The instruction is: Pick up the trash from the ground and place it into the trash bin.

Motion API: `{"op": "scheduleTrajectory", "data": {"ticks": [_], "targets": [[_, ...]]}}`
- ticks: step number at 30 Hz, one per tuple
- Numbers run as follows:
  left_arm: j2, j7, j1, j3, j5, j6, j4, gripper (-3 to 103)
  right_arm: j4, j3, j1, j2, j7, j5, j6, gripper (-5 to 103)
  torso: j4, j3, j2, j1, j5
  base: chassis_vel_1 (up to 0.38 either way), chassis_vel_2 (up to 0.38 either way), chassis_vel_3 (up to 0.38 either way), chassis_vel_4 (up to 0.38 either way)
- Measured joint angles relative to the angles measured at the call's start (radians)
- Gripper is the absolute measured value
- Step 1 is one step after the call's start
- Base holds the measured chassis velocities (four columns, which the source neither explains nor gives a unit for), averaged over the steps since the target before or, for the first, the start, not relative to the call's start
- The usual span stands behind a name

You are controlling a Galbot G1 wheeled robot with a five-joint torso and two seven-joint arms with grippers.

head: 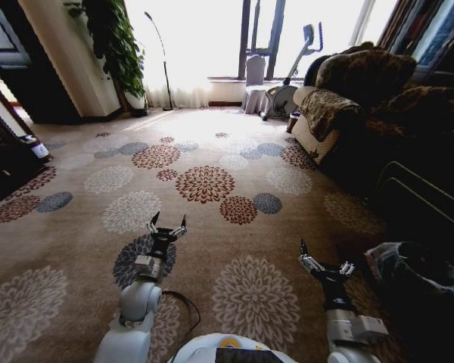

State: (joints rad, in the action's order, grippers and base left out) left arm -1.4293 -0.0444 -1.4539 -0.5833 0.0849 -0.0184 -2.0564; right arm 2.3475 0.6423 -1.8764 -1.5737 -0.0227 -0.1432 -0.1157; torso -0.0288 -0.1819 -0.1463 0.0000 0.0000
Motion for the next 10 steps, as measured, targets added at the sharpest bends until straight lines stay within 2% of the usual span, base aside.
{"op": "scheduleTrajectory", "data": {"ticks": [10], "targets": [[0.0, 0.0, 0.0, 0.0, 0.0, 0.0, 0.0, 100, 0.0, 0.0, 0.0, 0.0, 0.0, 0.0, 0.0, 100, 0.0, 0.0, 0.0, 0.0, 0.0, 0.0, 0.0, 0.0, 0.0]]}}
